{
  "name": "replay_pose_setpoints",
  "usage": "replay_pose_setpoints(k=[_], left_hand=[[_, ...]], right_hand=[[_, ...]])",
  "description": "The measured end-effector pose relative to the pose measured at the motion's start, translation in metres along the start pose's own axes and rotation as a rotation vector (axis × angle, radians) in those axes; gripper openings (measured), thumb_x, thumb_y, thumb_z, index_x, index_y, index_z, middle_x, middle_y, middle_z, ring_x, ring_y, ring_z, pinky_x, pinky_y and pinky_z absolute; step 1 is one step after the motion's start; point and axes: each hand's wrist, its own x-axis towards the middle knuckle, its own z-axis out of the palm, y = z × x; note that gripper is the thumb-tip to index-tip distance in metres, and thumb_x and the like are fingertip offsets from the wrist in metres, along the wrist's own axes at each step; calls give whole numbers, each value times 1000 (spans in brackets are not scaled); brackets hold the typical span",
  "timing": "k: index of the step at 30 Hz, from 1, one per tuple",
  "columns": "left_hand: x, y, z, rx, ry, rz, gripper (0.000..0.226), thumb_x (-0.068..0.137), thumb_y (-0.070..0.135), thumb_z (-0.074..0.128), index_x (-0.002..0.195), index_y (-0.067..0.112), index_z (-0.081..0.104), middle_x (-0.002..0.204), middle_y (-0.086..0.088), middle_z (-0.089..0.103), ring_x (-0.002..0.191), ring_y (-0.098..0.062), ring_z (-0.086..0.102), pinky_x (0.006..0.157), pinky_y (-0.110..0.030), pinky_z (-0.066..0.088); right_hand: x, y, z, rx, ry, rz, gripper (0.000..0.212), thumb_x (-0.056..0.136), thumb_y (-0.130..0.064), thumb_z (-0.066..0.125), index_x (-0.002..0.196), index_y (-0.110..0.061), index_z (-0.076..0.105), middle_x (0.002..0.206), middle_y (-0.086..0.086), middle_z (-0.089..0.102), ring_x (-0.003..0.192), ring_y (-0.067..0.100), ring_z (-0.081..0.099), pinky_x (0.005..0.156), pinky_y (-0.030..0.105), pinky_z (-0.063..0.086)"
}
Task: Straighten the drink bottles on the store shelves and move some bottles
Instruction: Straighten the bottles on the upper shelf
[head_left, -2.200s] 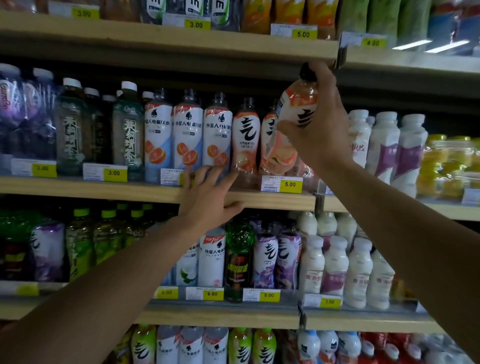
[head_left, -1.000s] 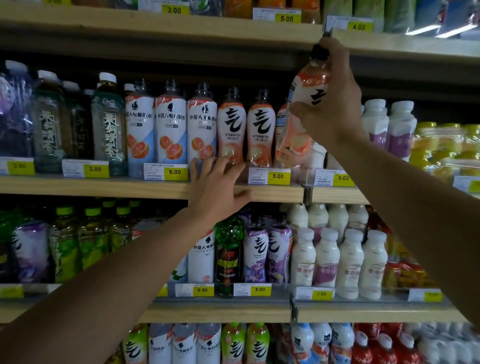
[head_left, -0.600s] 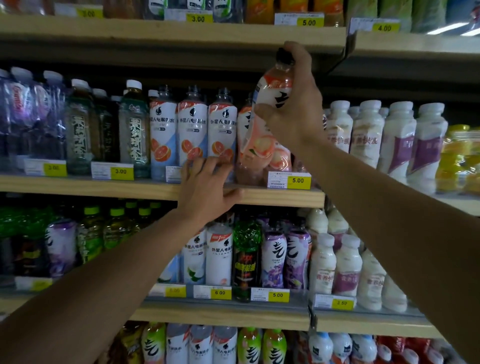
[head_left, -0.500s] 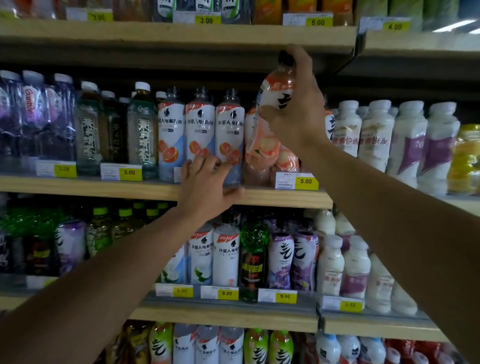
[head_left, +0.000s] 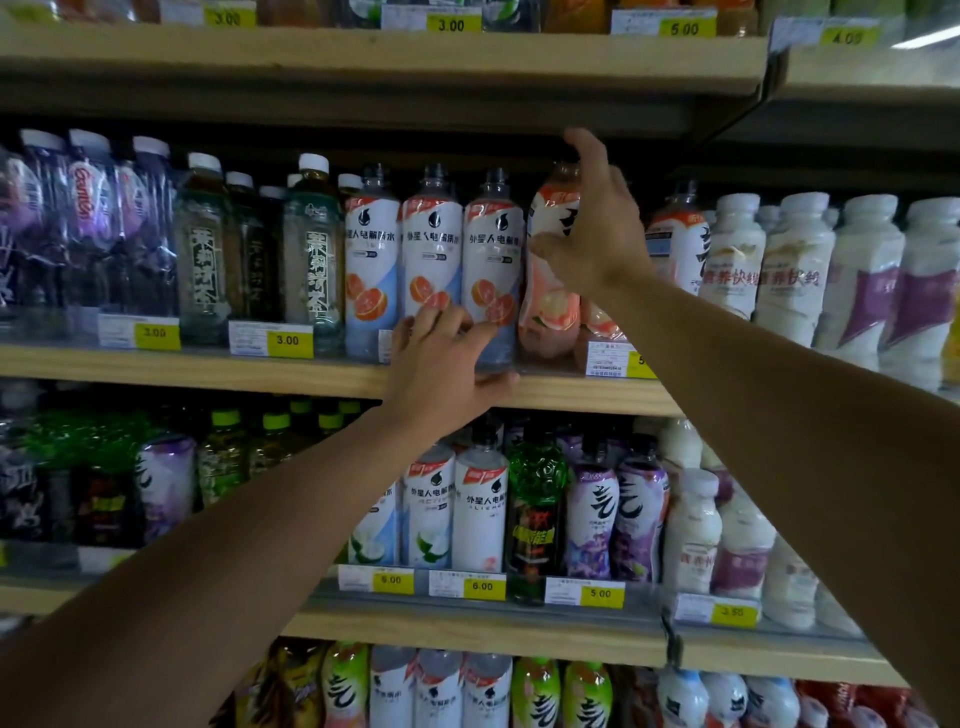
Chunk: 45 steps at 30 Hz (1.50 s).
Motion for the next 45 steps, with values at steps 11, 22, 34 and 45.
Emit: replay_pose_setpoints(k=[11, 22, 34, 45], left_hand=[[-2, -5, 7, 3, 75, 46, 67, 79, 68, 47, 121, 20, 68, 110, -7, 60, 116, -36, 51, 94, -54, 43], [-2, -6, 9, 15, 90, 53, 68, 79, 71, 46, 118, 19, 68, 107, -5, 59, 108, -32, 52, 95, -54, 42], [-3, -4, 7, 12, 53, 35, 69, 80, 69, 46, 123, 18, 66, 111, -6, 59, 111, -32, 52, 98, -55, 42], [-17, -7, 0, 53, -42, 30, 69, 85, 65, 43, 135, 20, 58, 133, -4, 56, 128, -29, 44, 109, -57, 33]], right_hand=[[17, 7, 18, -418, -69, -34, 98, 78, -39, 78, 154, -29, 16, 145, 10, 44, 139, 36, 33, 115, 52, 25], [19, 27, 17, -481, -156, 19, 85, 84, -43, 70, 152, -31, 20, 150, 8, 43, 146, 35, 20, 119, 57, 6], [20, 36, 19, -424, -171, 28, 81, 89, -39, 66, 153, -34, 17, 157, 4, 35, 150, 29, 11, 120, 55, 2], [-12, 33, 9, -367, -100, -145, 73, 84, -46, 60, 148, -22, 36, 153, 6, 37, 146, 35, 22, 118, 55, 16]])
